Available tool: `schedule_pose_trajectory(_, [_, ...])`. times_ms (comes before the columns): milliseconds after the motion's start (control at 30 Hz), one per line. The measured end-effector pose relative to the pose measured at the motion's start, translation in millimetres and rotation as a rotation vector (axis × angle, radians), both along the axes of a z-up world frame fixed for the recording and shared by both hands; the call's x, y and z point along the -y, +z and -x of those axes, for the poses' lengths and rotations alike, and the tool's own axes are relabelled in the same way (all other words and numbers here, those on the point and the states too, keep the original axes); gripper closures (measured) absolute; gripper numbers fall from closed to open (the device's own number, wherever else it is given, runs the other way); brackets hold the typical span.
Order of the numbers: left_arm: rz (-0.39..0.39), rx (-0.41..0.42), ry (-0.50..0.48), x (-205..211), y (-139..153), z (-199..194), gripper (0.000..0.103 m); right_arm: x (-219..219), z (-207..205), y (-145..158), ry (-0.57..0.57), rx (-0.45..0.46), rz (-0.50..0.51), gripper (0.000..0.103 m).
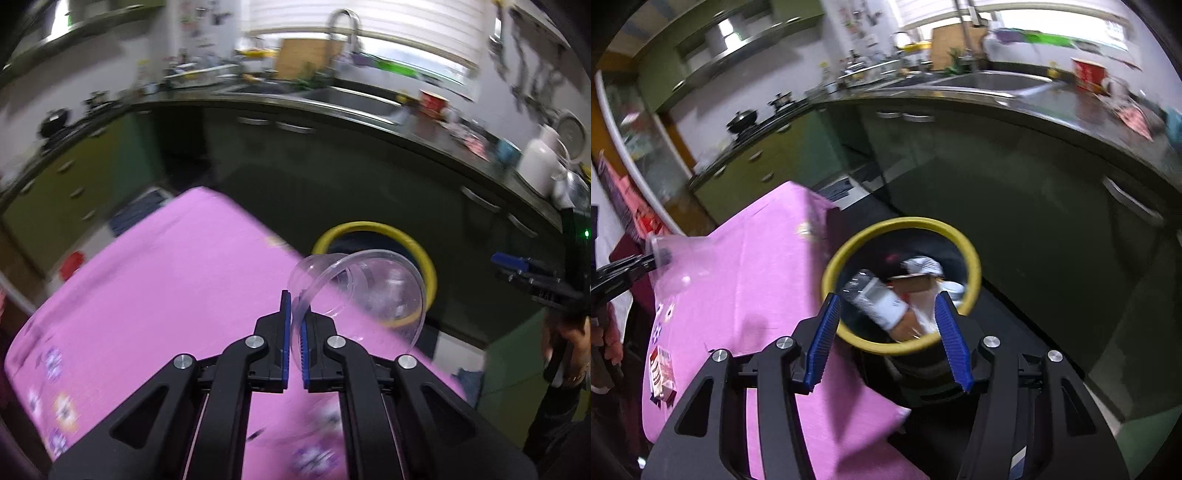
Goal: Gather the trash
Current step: 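Carry the clear cup over the bin and open the left gripper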
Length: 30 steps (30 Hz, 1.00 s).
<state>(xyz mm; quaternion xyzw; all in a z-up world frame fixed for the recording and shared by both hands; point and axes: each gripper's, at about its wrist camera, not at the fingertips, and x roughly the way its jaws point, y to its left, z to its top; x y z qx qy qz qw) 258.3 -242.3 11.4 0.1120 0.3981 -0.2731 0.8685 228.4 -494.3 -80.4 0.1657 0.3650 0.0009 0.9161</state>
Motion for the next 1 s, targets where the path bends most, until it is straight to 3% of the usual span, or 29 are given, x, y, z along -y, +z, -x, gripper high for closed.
schedule_pose_trajectory(167, [-0.020,-0.034,-0.106,87.6,-27.5,-18.5,0.099,29.4,13.4,-16.6,-0.037,-0.014,-0.046,0.049])
schedule_pose_trajectory(333, [-0.055,-0.076,-0.145,154.5,-64.8,-42.6,0.099,50.6,24.5,-31.2,-0.063,-0.028,-0.072,0.049])
schedule_pose_trajectory(467, [-0.100,-0.047,-0.137,187.2,-84.5,-65.5,0.099,62.6,30.5,-39.9,-0.084,-0.038,-0.091,0.049])
schedule_pose_trajectory(633, [-0.182,-0.083,-0.082,204.8,-120.3,-96.8,0.098,70.4,35.1,-50.1,-0.105,-0.056,-0.111,0.049])
schedule_pose_trajectory(700, [-0.199,-0.105,-0.056,203.5,-131.6,-105.5,0.086,71.1,34.8,-52.4,-0.108,-0.062,-0.117,0.049])
schedule_pose_trajectory(733, [-0.208,-0.114,-0.048,204.7,-135.8,-107.9,0.058,70.5,35.2,-53.3,-0.106,-0.063,-0.119,0.049])
schedule_pose_trajectory(767, [-0.208,-0.115,-0.035,202.7,-138.6,-109.5,0.038,69.2,35.3,-53.7,-0.102,-0.064,-0.121,0.049])
schedule_pose_trajectory(900, [-0.168,-0.110,-0.033,187.5,-124.9,-97.5,0.036,63.3,32.2,-51.7,-0.084,-0.062,-0.122,0.049])
schedule_pose_trajectory(1000, [-0.103,-0.109,-0.033,165.9,-96.9,-77.9,0.036,59.1,28.9,-49.9,-0.071,-0.058,-0.123,0.049])
